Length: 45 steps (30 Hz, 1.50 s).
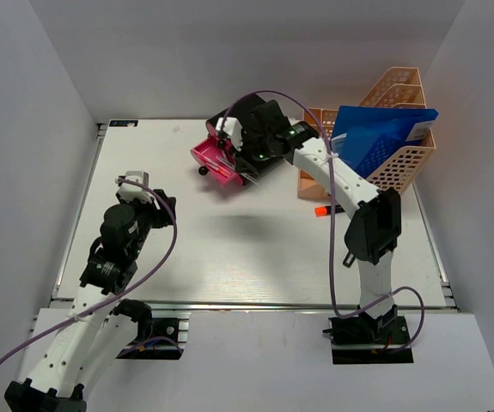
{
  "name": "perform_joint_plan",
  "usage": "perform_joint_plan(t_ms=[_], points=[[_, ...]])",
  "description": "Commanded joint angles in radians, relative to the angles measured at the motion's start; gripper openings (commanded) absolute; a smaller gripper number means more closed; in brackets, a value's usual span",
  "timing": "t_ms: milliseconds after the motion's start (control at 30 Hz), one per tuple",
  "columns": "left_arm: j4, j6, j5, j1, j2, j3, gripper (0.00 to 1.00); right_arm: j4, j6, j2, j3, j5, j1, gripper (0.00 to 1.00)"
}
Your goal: Organize the desk
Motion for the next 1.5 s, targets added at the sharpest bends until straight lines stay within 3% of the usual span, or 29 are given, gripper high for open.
perform_joint_plan(t_ms=[0,67,400,767,1067,1467], points=[[0.022,0.017,-0.029,0.005,-0.008,-0.010,0.72,0.166,0.059,0.035,0.060,-0.031,0.040,0.00],[0.021,0.021,-0.037,0.005,-0.005,-0.013,0.72,0.310,0.092,0.041,0.042,0.008,0.050,0.00],[0.022,0.024,-0.043,0.005,0.015,-0.008,0.72,0.658,0.227,0.165,0.074,0.184,0.103,0.00],[0.025,0.020,-0.002,0.005,-0.002,-0.008,0.72,0.671,0.227,0.291,0.137,0.337,0.112,0.00],[0.028,0.020,0.004,0.005,-0.017,-0.008,0.72,0.636,0.141,0.288,0.134,0.491,0.132,0.00],[0.025,0.018,0.000,0.005,-0.020,-0.008,0.72,0.575,0.130,0.273,0.086,0.551,0.142,0.03]])
